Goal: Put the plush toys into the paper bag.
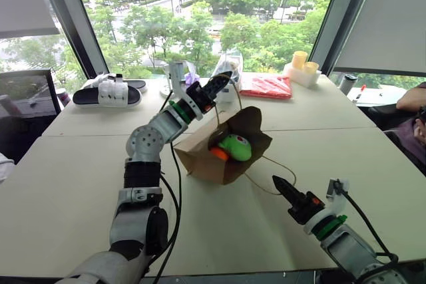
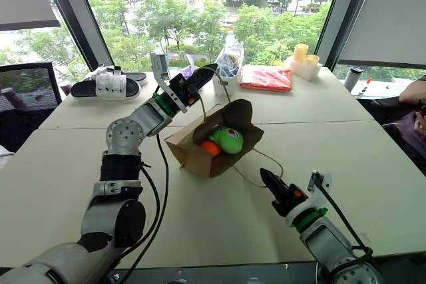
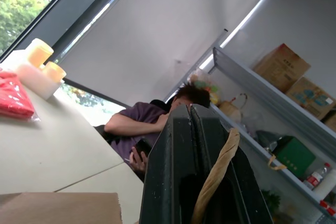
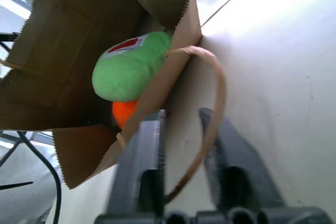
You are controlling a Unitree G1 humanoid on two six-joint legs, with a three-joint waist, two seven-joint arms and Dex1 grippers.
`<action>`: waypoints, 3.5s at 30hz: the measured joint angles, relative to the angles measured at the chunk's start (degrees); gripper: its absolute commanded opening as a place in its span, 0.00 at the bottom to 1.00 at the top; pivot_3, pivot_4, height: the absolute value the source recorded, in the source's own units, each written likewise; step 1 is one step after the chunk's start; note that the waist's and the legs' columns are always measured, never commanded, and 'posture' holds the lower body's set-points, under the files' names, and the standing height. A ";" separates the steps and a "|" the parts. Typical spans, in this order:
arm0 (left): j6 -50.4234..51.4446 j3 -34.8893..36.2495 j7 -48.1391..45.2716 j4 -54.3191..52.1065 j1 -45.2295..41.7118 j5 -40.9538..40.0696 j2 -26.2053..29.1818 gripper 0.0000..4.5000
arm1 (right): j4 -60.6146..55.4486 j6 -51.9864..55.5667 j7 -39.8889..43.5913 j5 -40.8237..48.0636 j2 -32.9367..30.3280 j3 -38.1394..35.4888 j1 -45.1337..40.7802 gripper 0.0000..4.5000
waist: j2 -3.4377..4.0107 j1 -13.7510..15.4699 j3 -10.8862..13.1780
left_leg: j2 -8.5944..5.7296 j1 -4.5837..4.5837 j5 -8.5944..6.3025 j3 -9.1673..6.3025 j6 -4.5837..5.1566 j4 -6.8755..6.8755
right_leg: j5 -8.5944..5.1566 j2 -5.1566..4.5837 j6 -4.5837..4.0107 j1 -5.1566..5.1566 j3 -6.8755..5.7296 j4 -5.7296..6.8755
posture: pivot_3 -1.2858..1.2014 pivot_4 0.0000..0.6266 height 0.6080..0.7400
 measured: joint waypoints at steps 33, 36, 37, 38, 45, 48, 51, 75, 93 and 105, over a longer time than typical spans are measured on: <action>-2.19 -1.21 -7.86 6.63 -0.06 5.58 6.96 1.00 | 1.97 -5.32 0.23 23.25 -23.55 2.24 -15.04 0.94 | -0.08 0.10 0.02 | 0.02 -0.01 -0.04 -0.07 0.08 0.03 | -0.01 -0.01 0.00 0.11 -0.09 -0.12 | 0.52 0.24 1.00; -2.23 -2.36 -11.63 5.74 1.68 6.78 10.31 1.00 | 1.53 -5.20 1.14 23.85 -23.75 2.19 -13.43 0.94 | -0.07 -0.01 0.02 | 0.02 -0.02 -0.04 -0.07 0.08 0.02 | -0.01 0.00 0.00 0.07 -0.08 -0.06 | 0.52 0.24 1.00; -2.19 -2.70 -13.04 6.07 1.91 7.27 11.79 1.00 | 1.15 -5.14 1.37 24.42 -23.84 2.18 -13.06 0.94 | -0.07 -0.02 0.02 | 0.02 -0.02 -0.04 -0.07 0.08 0.03 | -0.01 0.00 0.00 0.07 -0.09 -0.07 | 0.52 0.24 1.00; -2.19 -2.65 -13.80 6.57 1.92 7.50 12.84 1.00 | 0.83 -5.15 1.46 24.80 -23.89 2.09 -12.99 0.94 | -0.07 -0.01 0.02 | 0.02 -0.02 -0.04 -0.07 0.08 0.03 | -0.01 0.00 0.00 0.07 -0.08 -0.07 | 0.52 0.24 1.00; -2.22 -2.17 -14.21 7.56 2.87 8.58 15.08 1.00 | 0.45 -5.14 1.63 26.60 -25.76 2.19 -14.24 0.94 | -0.07 0.26 0.02 | 0.02 -0.02 -0.05 -0.12 0.08 0.06 | -0.01 -0.02 0.00 0.11 -0.09 -0.08 | 0.52 0.24 1.00; -2.22 -2.18 -13.64 7.56 3.76 8.90 14.92 1.00 | 0.47 -5.05 1.66 26.52 -25.77 2.98 -15.23 0.94 | -0.07 0.21 0.02 | 0.03 -0.02 -0.04 -0.19 0.08 0.05 | -0.01 -0.02 0.00 0.09 -0.08 -0.07 | 0.52 0.24 1.00; -2.21 -2.18 -14.11 6.83 4.47 9.00 15.86 1.00 | 0.43 -4.37 1.97 25.37 -26.31 4.82 -15.03 0.94 | -0.07 0.08 0.02 | 0.03 -0.02 -0.05 -0.24 0.08 0.02 | -0.01 -0.02 0.00 0.05 -0.07 -0.07 | 0.52 0.24 1.00; 7.51 -5.16 -21.62 -29.15 32.10 3.18 27.35 1.00 | 7.18 -1.57 7.99 0.42 -19.99 25.04 -21.49 0.01 | -0.05 -0.73 0.01 | 0.06 -0.05 -0.05 -0.34 0.06 -0.08 | -0.01 -0.06 -0.05 0.00 -0.01 -0.07 | 0.52 0.24 1.00; -4.63 -16.72 -16.34 -29.69 30.84 16.76 22.25 0.95 | 13.32 -2.28 11.85 -12.04 -11.89 26.63 -24.52 0.00 | -0.03 -1.04 0.00 | 0.04 -0.04 -0.04 -0.33 0.06 -0.12 | -0.01 -0.03 -0.04 -0.05 -0.01 -0.05 | 0.52 0.24 1.00; -7.65 -17.08 -15.54 -25.91 28.73 20.33 19.74 0.01 | 6.04 0.52 11.33 -9.25 -12.14 22.80 -14.06 0.00 | -0.04 -0.98 0.00 | 0.03 -0.05 -0.04 -0.34 0.06 -0.10 | -0.01 -0.04 -0.04 -0.03 -0.03 -0.05 | 0.52 0.24 1.00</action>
